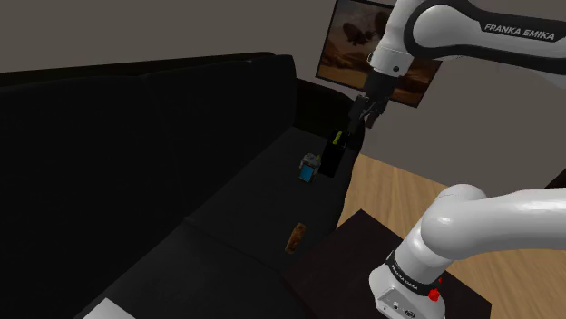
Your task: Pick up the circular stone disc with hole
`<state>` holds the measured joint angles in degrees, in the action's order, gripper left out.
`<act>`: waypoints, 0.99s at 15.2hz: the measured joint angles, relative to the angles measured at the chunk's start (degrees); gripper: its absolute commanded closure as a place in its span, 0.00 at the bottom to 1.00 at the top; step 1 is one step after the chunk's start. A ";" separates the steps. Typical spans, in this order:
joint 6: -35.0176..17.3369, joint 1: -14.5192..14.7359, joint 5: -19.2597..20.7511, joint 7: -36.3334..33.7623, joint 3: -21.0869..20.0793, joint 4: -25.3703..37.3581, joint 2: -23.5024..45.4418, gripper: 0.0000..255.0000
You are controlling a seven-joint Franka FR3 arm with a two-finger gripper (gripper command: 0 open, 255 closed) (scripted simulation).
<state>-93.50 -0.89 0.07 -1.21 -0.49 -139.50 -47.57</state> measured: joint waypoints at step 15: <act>-23.70 -0.78 -8.85 -25.76 -15.74 -23.33 -1.65 0.00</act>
<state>-117.19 -1.66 -8.78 -26.98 -16.24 -162.82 -49.22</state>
